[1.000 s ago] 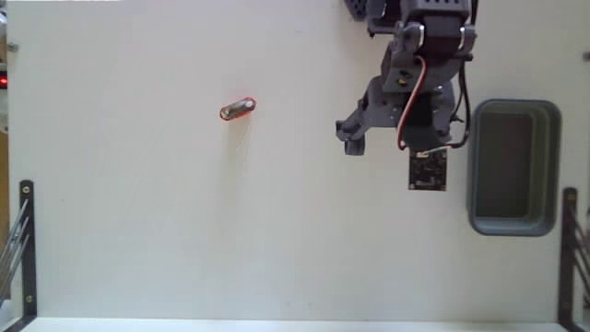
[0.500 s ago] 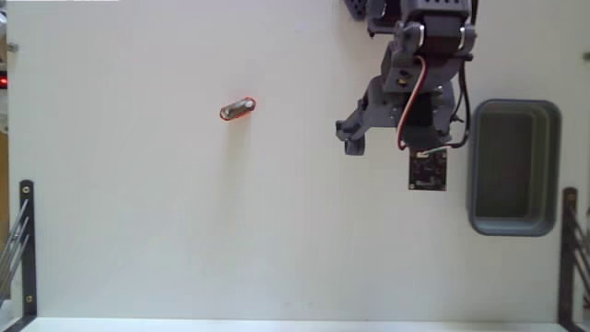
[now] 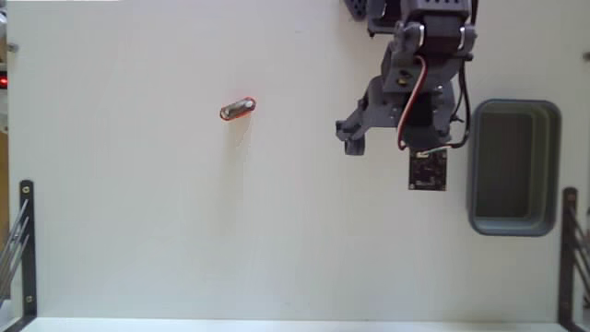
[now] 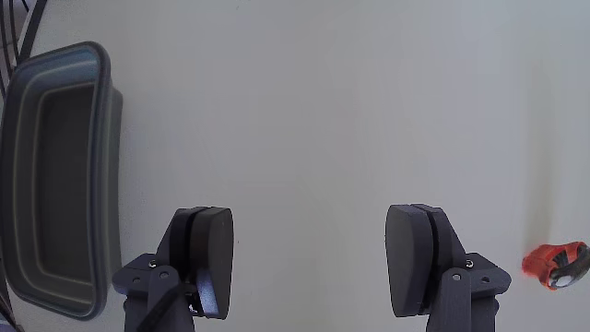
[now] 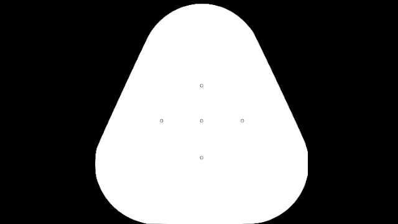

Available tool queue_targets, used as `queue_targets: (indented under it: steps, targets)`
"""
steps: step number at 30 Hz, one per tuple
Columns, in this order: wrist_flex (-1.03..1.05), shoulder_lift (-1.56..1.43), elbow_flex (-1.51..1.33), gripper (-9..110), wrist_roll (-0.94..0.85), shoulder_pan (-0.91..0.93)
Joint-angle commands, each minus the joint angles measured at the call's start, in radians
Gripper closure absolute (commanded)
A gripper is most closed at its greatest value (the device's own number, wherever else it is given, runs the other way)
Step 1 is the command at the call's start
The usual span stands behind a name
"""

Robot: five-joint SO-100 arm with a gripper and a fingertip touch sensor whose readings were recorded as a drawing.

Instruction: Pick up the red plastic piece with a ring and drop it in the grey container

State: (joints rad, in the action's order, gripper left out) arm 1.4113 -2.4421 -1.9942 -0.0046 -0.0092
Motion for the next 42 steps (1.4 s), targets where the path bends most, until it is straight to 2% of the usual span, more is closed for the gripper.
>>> queue_targets:
  steps: [1, 12, 42]
  targets:
    - [0.019, -0.038, -0.005, -9, 0.005, 0.009]
    - [0.019, -0.038, -0.005, -9, 0.005, 0.028]
    - [0.019, -0.038, -0.005, -9, 0.005, 0.506]
